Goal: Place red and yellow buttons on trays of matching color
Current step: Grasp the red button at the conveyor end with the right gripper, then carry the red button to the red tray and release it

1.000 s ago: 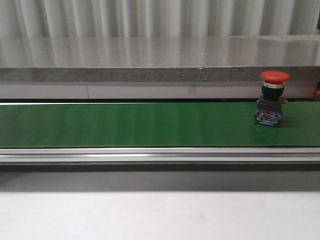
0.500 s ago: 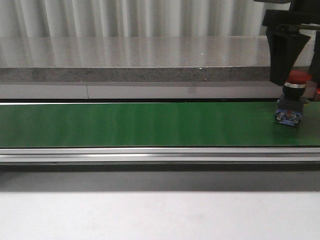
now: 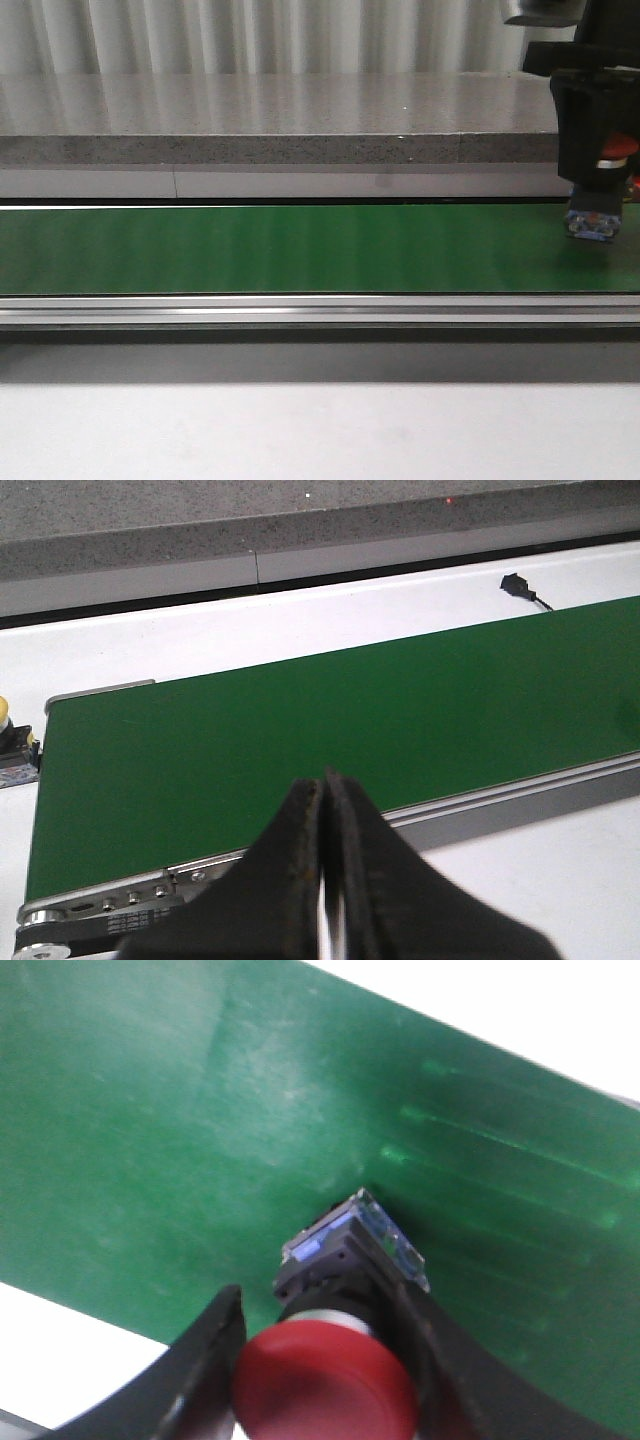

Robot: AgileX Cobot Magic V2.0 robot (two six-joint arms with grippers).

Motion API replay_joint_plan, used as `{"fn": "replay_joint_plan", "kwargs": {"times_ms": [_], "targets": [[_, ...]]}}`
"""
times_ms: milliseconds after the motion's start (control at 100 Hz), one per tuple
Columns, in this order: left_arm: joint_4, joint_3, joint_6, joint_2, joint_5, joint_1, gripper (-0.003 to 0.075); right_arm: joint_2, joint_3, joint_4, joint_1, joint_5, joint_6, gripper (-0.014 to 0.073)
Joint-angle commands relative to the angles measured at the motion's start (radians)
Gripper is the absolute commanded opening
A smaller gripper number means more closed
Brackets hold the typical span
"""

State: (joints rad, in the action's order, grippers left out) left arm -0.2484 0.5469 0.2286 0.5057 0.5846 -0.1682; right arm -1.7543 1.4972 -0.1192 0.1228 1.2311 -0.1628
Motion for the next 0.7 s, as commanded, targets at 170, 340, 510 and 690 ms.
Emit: {"fn": "replay_joint_plan", "kwargs": {"times_ms": [170, 340, 510, 690], "targets": [[-0.018, 0.026, -0.003, 0.004, -0.071, -0.008, -0.002, 0.146, 0.031, -0.001, -0.177, -0.025, 0.113, 0.0225], [-0.018, 0.026, -0.003, 0.004, -0.071, -0.008, -0.002, 0.152, 0.031, -0.001, -0.344, -0.056, 0.198, 0.0225], [-0.018, 0.026, -0.003, 0.004, -0.071, -0.008, -0.002, 0.149, 0.031, -0.001, -0.469, -0.122, 0.277, 0.0225], [-0.018, 0.026, -0.003, 0.004, -0.071, -0.008, -0.002, 0.115, 0.031, -0.001, -0.524, -0.159, 0.315, 0.0225]]}}
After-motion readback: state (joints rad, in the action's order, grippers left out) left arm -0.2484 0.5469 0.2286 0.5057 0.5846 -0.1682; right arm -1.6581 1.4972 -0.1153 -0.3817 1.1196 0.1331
